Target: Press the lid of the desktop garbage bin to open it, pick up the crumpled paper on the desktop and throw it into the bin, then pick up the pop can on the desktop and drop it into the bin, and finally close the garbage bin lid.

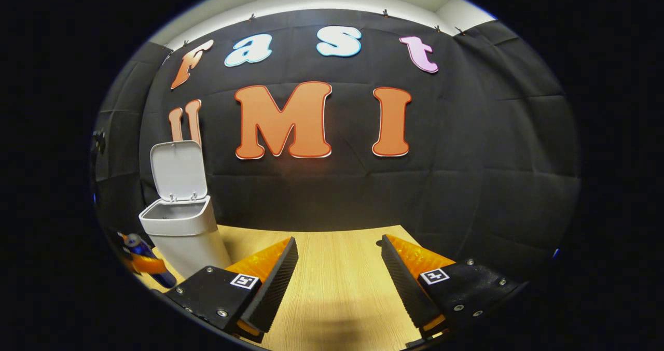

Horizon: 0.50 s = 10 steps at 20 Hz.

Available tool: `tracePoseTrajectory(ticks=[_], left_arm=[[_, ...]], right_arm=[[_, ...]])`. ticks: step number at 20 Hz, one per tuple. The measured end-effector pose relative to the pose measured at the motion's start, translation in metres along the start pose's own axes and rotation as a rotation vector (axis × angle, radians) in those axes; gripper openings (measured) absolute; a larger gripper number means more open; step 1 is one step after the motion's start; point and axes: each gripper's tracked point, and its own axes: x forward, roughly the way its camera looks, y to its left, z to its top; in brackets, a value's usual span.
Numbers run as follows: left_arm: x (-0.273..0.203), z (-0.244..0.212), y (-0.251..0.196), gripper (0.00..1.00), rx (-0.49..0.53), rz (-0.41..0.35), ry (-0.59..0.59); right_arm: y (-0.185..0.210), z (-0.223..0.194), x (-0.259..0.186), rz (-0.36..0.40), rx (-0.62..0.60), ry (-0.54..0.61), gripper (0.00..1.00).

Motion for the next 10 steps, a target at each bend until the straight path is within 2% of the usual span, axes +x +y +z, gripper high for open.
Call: tracePoseTrajectory(ticks=[3,8,10], left_arm=[[-0.025,0.034,0.017,0.83,0.005,0.015,-0.038],[-0.04,0.096,0.058,0.83,0.088,0.122,-0.103],[-0.045,0.121,0.064,0.83,0.098,0.139,-0.138]], right_arm=[[0.001,0.009,0.003,0.011,0.011,-0.004,0.97],[-0.01,0.014,0.005,0.004,0.041,-0.014,0.97],[-0.016,0.016,0.007,-0.003,0.053,-0.021,0.97]])
